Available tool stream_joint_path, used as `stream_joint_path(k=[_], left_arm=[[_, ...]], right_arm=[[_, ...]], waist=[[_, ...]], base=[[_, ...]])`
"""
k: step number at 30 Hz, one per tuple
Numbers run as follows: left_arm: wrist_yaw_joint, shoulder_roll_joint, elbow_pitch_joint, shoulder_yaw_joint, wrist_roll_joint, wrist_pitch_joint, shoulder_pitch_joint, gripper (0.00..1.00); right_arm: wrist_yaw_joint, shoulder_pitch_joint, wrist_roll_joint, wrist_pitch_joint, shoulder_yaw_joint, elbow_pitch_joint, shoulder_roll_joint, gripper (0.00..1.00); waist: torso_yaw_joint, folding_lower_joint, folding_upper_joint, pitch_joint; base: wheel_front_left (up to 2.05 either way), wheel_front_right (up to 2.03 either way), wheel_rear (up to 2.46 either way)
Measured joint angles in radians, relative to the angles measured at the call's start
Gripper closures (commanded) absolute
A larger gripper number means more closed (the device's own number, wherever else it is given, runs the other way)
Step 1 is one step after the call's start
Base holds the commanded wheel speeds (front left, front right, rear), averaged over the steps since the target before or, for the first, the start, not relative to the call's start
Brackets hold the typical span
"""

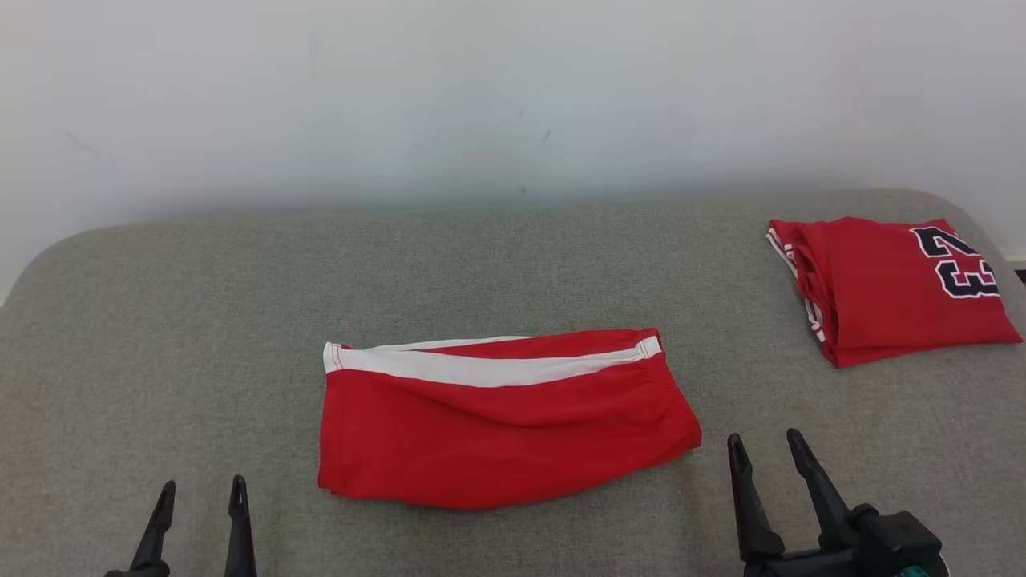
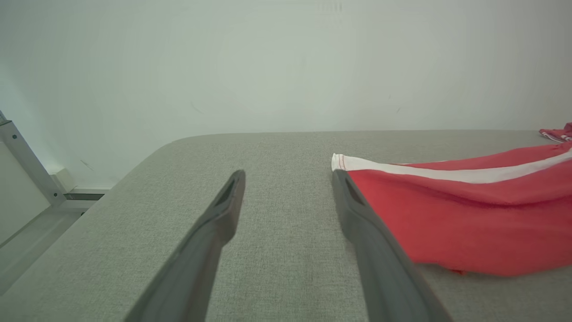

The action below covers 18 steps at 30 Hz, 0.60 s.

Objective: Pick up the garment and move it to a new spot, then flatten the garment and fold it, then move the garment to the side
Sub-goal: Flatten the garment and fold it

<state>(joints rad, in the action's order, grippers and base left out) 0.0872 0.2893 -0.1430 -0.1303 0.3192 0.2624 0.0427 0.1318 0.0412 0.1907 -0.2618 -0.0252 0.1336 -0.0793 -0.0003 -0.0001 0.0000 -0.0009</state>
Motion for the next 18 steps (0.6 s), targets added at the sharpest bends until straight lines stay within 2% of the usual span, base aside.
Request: stream_joint_path(k=[10, 18], left_arm=[[-0.052, -0.065, -0.022, 0.062, -0.051, 0.000, 0.025, 0.00], [-0.089, -0.100, -0.039, 0.081, -0.095, 0.000, 0.014, 0.00]], right_arm=[[0.000, -0.005, -0.016, 0.000, 0.002, 0.063, -0.004, 0.00], [0.000, -0.177, -0.033, 0.032, -0.028, 0.220, -0.049, 0.00]], waist=[[0.018, 0.0000, 0.0000, -0.002], [0.048, 0.0000, 0.0000, 0.004]], base=[[0.00, 0.00, 0.00], [0.00, 0.00, 0.00]])
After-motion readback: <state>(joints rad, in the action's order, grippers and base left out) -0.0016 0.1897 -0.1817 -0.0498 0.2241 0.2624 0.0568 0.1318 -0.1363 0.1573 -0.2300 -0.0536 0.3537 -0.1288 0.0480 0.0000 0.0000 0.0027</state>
